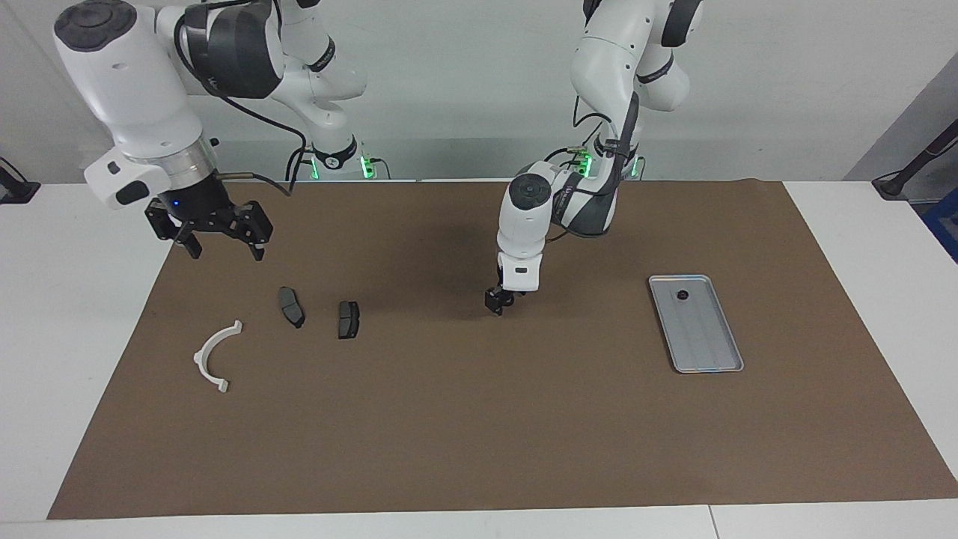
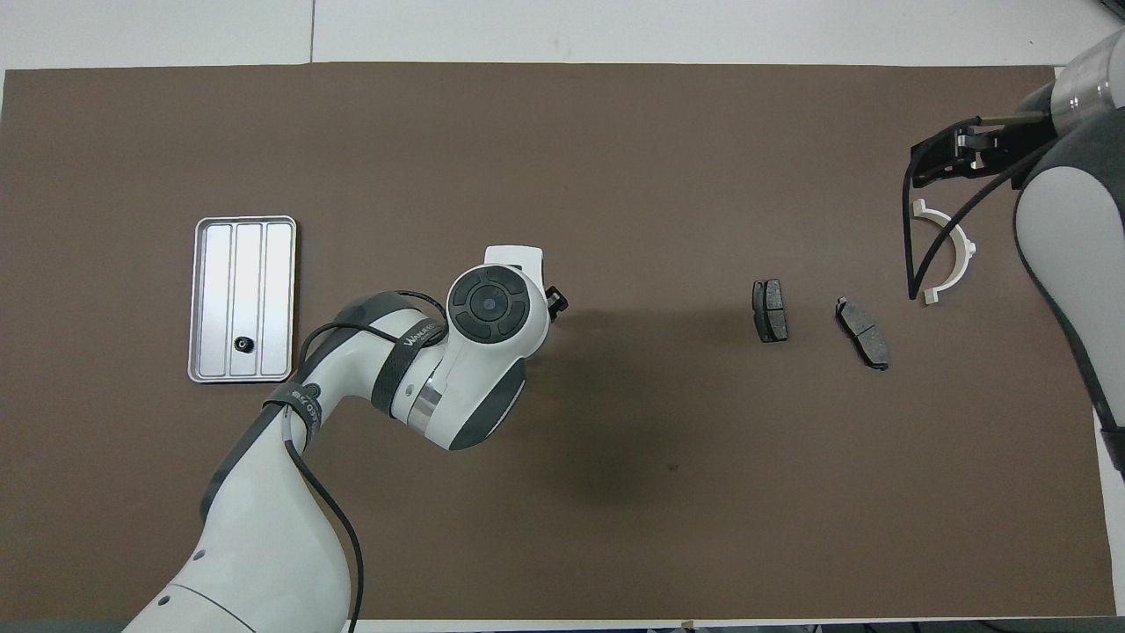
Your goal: Pick bearing gear from pile to tray
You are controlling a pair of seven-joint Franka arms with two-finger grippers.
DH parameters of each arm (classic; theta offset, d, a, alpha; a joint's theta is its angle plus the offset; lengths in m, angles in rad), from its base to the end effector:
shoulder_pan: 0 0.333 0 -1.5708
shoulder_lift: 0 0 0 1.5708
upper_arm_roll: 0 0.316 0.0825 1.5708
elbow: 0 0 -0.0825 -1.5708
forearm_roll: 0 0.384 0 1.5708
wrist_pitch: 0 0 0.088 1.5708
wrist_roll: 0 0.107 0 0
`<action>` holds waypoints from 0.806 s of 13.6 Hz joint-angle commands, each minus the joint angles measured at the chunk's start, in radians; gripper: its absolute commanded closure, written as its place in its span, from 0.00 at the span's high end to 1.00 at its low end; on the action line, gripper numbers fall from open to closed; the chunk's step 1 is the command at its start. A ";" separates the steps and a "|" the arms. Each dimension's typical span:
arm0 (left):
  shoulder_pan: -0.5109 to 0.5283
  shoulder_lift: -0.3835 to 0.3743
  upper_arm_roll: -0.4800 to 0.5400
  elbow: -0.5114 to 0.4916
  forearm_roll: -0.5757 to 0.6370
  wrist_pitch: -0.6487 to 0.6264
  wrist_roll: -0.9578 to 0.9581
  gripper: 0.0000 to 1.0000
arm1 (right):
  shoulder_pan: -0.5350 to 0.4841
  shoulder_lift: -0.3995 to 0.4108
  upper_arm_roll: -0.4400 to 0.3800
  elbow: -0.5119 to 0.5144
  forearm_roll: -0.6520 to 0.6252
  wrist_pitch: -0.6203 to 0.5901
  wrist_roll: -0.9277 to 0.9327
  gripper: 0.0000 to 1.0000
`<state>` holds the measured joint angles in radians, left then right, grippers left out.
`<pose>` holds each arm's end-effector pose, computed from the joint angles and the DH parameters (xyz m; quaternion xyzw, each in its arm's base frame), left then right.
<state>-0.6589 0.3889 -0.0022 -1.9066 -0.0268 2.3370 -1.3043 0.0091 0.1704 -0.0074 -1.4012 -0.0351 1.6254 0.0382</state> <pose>0.4976 -0.3875 0.2981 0.9455 0.3247 0.0030 0.0229 0.6126 -0.0021 0.6106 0.9993 -0.0177 0.0273 0.0176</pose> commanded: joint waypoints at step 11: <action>-0.004 -0.016 -0.002 -0.032 0.013 0.013 -0.010 0.61 | -0.095 -0.175 0.087 -0.160 0.014 -0.073 -0.080 1.00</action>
<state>-0.6597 0.3889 -0.0050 -1.9132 -0.0267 2.3376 -1.3043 -0.0833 0.0403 0.0765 -1.4930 -0.0324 1.5182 -0.0169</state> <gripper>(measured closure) 0.396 0.000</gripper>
